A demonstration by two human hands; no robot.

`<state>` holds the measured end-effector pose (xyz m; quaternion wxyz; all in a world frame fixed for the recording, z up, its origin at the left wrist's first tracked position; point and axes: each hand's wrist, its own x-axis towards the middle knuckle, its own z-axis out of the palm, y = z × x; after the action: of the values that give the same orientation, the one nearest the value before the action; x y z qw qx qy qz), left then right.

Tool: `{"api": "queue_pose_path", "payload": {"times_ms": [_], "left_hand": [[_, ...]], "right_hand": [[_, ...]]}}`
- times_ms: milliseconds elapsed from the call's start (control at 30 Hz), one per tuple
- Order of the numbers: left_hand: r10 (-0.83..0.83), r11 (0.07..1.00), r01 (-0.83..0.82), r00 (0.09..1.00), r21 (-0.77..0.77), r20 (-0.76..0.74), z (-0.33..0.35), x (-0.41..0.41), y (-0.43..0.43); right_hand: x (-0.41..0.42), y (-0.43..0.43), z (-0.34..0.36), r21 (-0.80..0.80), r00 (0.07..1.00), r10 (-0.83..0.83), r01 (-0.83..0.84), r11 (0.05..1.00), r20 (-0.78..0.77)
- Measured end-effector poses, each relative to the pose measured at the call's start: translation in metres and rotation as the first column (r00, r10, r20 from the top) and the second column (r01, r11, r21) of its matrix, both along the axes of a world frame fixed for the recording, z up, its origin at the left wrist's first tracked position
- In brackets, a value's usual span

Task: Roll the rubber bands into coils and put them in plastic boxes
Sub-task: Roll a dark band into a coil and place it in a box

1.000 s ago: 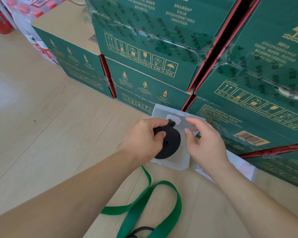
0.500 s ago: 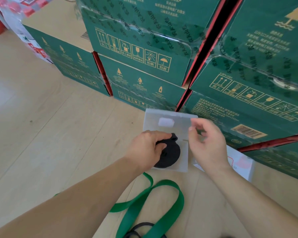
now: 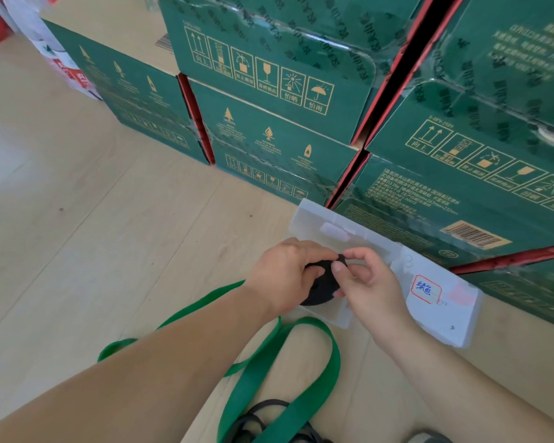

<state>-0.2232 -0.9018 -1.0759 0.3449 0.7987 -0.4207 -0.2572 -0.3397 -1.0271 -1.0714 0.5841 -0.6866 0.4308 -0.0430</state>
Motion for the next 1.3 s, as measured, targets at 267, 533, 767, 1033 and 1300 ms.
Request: {"api": "queue_pose_path", "payload": {"times_ms": [267,533,767,1033,1300], "left_hand": [[0.047,0.998,-0.039,0.989,0.057,-0.143,-0.008,-0.005,-0.005],[0.019,0.999,-0.024,0.994,0.046,0.104,-0.015,-0.017,0.011],[0.119,0.981,-0.149,0.967,0.122,0.223,-0.006,-0.019,0.022],[0.049,0.971,-0.049,0.999,0.233,0.006,-0.007,-0.021,0.032],[-0.106,0.896,0.071,0.993,0.438,0.055,-0.001,-0.025,0.022]], "right_hand": [[-0.004,-0.010,-0.006,-0.037,0.999,0.052,-0.051,0.998,0.016],[-0.013,-0.004,-0.017,-0.131,0.994,0.113,-0.113,0.985,-0.008],[-0.009,-0.001,-0.026,-0.217,0.980,0.169,-0.189,0.958,-0.107],[-0.007,0.004,-0.023,-0.316,0.967,0.198,-0.241,0.918,-0.163],[-0.005,0.007,-0.024,-0.419,0.916,0.260,-0.375,0.827,-0.307]]}}
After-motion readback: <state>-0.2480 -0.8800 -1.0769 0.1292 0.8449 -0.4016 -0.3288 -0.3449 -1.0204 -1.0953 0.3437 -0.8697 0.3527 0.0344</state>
